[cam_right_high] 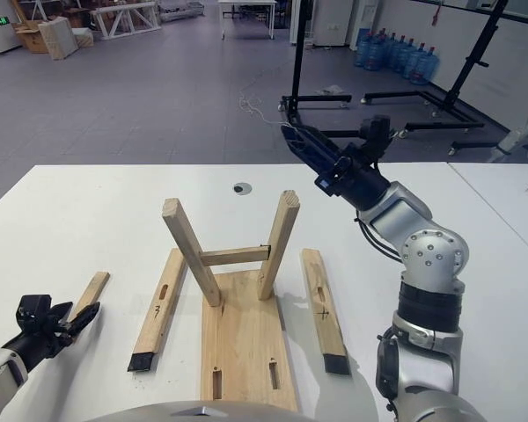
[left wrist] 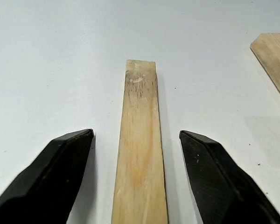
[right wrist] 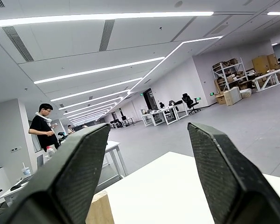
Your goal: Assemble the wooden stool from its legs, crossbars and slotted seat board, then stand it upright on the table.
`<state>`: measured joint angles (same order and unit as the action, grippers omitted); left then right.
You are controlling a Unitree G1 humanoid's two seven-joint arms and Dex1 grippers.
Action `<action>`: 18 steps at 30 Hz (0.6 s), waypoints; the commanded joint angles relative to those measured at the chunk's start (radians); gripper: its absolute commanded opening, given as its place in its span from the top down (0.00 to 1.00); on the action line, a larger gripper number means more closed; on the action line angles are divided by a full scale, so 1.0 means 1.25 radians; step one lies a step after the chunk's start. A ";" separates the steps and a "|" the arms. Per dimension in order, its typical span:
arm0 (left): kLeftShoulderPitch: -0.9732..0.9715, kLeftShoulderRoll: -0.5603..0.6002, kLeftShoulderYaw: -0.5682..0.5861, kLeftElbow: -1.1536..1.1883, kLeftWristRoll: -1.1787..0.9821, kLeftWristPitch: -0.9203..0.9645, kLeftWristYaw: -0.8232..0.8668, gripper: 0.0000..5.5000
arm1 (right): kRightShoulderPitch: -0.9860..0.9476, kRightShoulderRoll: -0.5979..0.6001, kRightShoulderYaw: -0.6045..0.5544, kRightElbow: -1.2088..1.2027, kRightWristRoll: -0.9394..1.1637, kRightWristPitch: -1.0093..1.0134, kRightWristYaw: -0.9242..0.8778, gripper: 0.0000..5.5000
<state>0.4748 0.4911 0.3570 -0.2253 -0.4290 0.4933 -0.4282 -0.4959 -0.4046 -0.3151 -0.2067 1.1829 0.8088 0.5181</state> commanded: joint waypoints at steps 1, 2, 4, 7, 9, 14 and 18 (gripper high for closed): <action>0.083 -0.021 -0.077 0.043 0.027 0.070 -0.014 0.50 | -0.009 -0.015 0.007 -0.017 0.016 0.022 -0.009 0.44; 0.087 -0.021 -0.083 0.047 0.032 0.067 -0.014 0.52 | -0.010 -0.016 0.008 -0.017 0.016 0.024 -0.008 0.44; 0.090 -0.022 -0.090 0.059 0.039 0.060 -0.015 0.57 | -0.009 -0.018 0.008 -0.019 0.018 0.026 -0.009 0.44; 0.088 -0.031 -0.091 0.064 0.033 0.037 -0.022 0.63 | -0.006 -0.019 0.004 -0.021 0.026 0.025 -0.007 0.44; 0.075 -0.044 -0.080 0.050 0.019 -0.007 -0.030 0.67 | -0.008 -0.022 -0.015 -0.020 0.052 0.024 -0.003 0.44; 0.044 -0.091 0.020 -0.148 -0.205 -0.115 -0.140 0.77 | 0.048 -0.100 -0.070 -0.062 0.281 0.127 0.063 0.44; 0.064 -0.062 0.064 -0.269 -0.339 -0.090 -0.199 0.77 | 0.130 -0.158 -0.044 -0.085 0.291 0.180 0.131 0.44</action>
<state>0.5382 0.3886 0.4147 -0.5161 -0.8103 0.3613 -0.6605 -0.3667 -0.5723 -0.3888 -0.2923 1.5514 1.0109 0.6562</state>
